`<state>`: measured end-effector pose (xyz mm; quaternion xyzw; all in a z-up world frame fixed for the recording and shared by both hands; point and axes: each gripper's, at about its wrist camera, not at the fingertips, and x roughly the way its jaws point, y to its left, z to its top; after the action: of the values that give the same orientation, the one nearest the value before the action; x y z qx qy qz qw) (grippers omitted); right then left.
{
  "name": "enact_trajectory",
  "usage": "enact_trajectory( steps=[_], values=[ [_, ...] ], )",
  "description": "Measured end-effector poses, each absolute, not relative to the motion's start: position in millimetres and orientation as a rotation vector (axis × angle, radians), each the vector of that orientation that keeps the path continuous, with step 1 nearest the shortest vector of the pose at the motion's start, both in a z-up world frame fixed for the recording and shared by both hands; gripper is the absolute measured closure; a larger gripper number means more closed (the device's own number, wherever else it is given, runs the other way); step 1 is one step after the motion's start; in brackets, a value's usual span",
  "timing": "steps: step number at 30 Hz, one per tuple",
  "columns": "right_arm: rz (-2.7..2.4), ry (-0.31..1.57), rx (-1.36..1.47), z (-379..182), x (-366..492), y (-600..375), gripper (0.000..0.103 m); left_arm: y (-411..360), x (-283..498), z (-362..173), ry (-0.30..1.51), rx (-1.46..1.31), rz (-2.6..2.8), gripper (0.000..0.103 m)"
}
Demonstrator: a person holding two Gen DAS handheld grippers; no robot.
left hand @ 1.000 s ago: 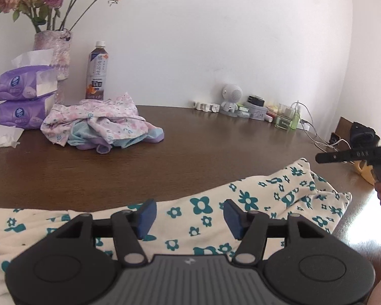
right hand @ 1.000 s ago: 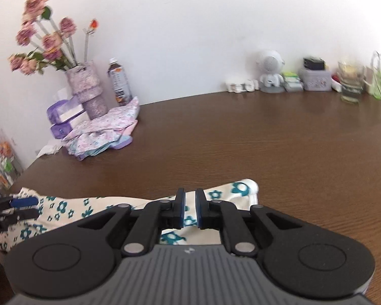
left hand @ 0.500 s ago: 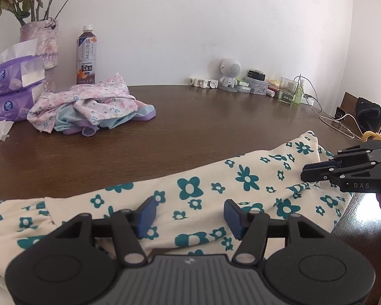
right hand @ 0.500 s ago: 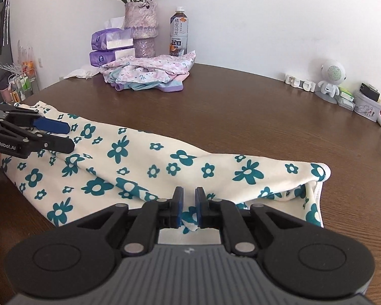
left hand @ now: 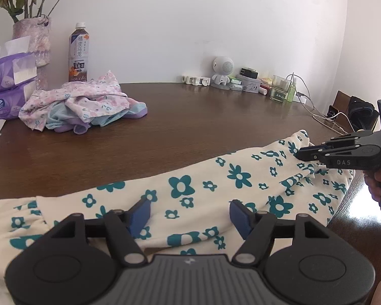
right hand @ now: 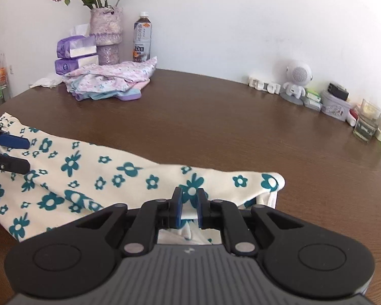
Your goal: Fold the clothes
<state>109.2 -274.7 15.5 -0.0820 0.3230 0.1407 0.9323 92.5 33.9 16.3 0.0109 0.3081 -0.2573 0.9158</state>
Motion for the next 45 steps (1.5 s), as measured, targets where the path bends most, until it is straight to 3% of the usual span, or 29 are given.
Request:
enact_trajectory(
  steps=[11,17,31,45],
  values=[
    [0.279,0.583,-0.041,28,119,-286,0.093,33,92,16,0.637,0.021,-0.538,0.031],
    [0.235,0.657,-0.062,7,139,-281,0.093,34,93,16,0.638,0.016,-0.544,0.030],
    [0.168,0.629,0.006,8,146,-311,0.093,33,93,16,0.642,0.014,-0.553,0.027],
    [0.188,0.616,-0.121,6,147,-302,0.092,18,98,14,0.644,0.115,-0.534,0.029]
  ],
)
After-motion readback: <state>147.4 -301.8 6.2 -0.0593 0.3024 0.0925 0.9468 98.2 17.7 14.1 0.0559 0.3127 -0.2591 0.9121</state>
